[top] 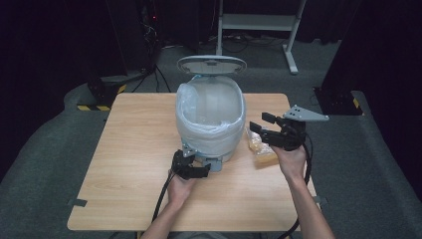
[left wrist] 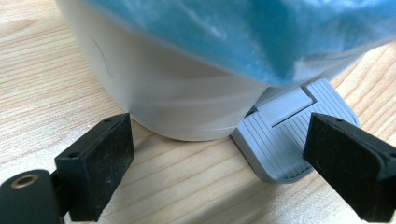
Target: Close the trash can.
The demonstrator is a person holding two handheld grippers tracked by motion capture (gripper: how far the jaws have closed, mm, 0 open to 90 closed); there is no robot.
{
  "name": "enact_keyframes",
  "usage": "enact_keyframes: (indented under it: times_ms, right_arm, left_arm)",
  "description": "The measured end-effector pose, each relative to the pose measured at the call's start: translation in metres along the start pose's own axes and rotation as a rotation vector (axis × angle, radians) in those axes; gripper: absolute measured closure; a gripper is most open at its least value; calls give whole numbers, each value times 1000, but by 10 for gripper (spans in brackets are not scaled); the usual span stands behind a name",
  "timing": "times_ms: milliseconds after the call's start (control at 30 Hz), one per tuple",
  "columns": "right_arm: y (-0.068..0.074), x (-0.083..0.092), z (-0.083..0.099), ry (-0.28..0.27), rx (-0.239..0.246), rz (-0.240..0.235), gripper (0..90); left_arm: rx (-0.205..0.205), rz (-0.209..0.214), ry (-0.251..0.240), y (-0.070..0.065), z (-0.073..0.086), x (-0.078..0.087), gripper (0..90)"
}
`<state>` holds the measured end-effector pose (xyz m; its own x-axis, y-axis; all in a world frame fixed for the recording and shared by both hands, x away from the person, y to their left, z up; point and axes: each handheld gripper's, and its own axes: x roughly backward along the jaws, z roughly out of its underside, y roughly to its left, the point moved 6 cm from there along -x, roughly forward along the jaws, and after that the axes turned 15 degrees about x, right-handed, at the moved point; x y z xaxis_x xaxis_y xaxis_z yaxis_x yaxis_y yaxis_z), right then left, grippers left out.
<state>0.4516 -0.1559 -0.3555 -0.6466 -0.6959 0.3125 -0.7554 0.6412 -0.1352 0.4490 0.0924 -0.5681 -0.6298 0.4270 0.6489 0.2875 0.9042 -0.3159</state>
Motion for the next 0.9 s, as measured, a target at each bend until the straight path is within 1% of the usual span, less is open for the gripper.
enact_keyframes:
  times_ms: [133,267,400,900]
  right_arm:
    - [-1,2,5,7,-9,-2,365]
    - [-2,4,10,-4,-21,20,342]
    - [-3,5,18,-1,-34,32,327]
    - [-5,10,39,17,-51,66,332]
  left_arm:
    - [1,0,0,0,0,0,87]
    - [0,0,0,0,0,0,87]
    - [0,1,0,0,0,0,88]
    - [1,2,-1,0,0,0,90]
